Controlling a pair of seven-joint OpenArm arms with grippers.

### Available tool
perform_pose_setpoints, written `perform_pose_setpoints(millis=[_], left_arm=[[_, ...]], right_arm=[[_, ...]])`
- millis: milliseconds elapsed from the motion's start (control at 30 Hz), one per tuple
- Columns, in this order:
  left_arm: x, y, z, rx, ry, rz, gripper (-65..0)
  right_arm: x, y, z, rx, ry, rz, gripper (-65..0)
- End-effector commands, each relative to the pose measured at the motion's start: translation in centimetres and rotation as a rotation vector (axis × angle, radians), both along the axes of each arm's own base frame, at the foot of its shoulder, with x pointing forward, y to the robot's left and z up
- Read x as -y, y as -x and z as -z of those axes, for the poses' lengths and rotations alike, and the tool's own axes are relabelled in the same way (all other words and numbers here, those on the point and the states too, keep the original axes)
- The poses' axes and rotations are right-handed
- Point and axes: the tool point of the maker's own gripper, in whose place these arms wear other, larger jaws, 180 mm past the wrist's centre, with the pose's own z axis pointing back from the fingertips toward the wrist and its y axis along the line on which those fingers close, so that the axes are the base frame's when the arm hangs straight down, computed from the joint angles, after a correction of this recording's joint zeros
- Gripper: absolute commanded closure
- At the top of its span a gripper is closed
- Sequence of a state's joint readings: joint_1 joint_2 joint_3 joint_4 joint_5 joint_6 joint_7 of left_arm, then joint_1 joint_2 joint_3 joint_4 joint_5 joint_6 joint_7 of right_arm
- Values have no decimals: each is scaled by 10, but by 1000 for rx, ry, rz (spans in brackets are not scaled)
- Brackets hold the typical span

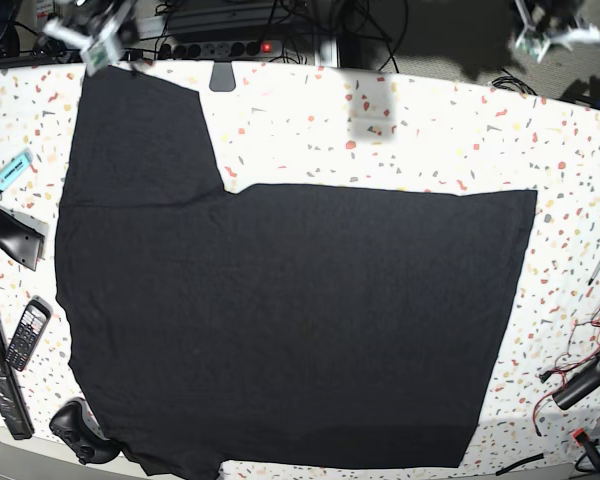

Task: Fold the T-shirt properly
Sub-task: 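Move the left gripper to the nearest black shirt corner and grasp it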

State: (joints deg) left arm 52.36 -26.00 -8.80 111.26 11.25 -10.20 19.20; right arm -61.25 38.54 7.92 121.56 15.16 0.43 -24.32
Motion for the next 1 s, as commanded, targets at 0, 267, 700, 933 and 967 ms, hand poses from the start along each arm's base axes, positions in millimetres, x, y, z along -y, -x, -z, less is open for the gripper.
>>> perform_pose_setpoints(millis=[0, 267, 700, 933, 967], left_arm=[[3, -12, -16, 52, -19, 44, -161], [17, -81, -71, 273, -97, 260, -189], [5, -157, -65, 292, -83, 416, -237], [2, -183, -29, 224, -139, 444, -237], [1, -186, -24, 214, -139, 444, -237]], right_arm=[[2, -10, -13, 44, 9, -7, -32], [40, -44, -57, 160, 133, 42, -32], [62, -63, -75, 254, 258, 97, -32], [63, -86, -88, 329, 254, 114, -32], [63, -89, -89, 336, 255, 116, -32]])
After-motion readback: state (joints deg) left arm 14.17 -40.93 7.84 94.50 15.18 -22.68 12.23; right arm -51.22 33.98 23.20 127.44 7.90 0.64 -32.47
